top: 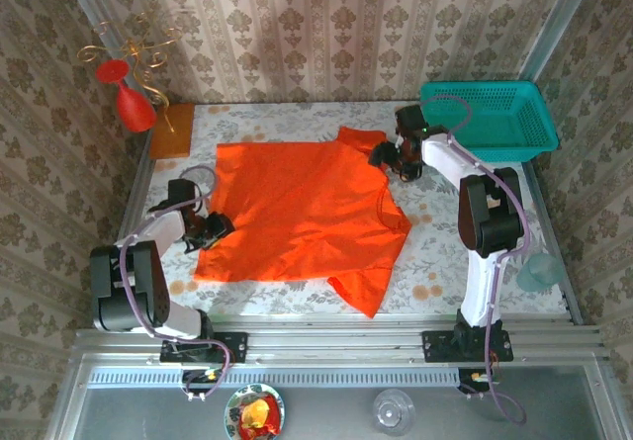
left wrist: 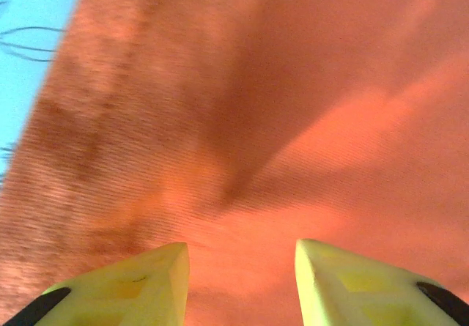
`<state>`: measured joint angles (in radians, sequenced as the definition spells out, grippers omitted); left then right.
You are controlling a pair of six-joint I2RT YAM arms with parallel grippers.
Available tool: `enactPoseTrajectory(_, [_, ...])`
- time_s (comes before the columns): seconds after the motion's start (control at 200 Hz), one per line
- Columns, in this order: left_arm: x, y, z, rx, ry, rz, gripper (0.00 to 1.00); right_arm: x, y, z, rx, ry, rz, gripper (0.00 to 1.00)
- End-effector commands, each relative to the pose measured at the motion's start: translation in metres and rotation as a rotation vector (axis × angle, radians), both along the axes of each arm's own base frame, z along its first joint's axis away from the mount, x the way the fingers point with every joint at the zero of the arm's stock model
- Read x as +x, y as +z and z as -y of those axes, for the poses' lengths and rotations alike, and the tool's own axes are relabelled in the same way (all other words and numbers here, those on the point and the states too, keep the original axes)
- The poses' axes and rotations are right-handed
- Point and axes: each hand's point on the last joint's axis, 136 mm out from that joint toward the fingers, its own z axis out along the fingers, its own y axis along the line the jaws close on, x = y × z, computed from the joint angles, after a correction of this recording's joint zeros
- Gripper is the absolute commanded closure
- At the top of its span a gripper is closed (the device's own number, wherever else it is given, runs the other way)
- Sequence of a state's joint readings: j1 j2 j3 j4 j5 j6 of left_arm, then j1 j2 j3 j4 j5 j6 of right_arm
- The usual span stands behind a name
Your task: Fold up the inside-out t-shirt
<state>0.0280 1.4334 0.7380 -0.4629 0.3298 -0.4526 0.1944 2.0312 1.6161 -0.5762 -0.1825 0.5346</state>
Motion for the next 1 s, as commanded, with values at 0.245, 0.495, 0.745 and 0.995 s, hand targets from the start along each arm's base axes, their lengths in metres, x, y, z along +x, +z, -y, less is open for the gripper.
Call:
enactPoseTrajectory(0.245, [-0.025, 0.018, 0.034, 0.070, -0.125, -0.013, 0.66, 0.054, -0.013, 0.022, -0.212, 0.057, 0.004, 0.36])
enactPoseTrajectory(0.495, [-0.045, -0.014, 0.029, 0.099, -0.116, -0.095, 0.73, 0.094, -0.027, 0.025, -0.205, 0.092, 0.026, 0.42])
enactPoseTrajectory(0.745, [-0.053, -0.031, 0.024, 0.104, -0.112, -0.157, 0.73, 0.124, -0.040, 0.024, -0.085, 0.109, 0.041, 0.47])
enactPoseTrajectory(0.995, [-0.052, -0.035, 0.020, 0.074, -0.087, -0.170, 0.73, 0.128, -0.043, 0.004, 0.055, 0.129, 0.052, 0.60])
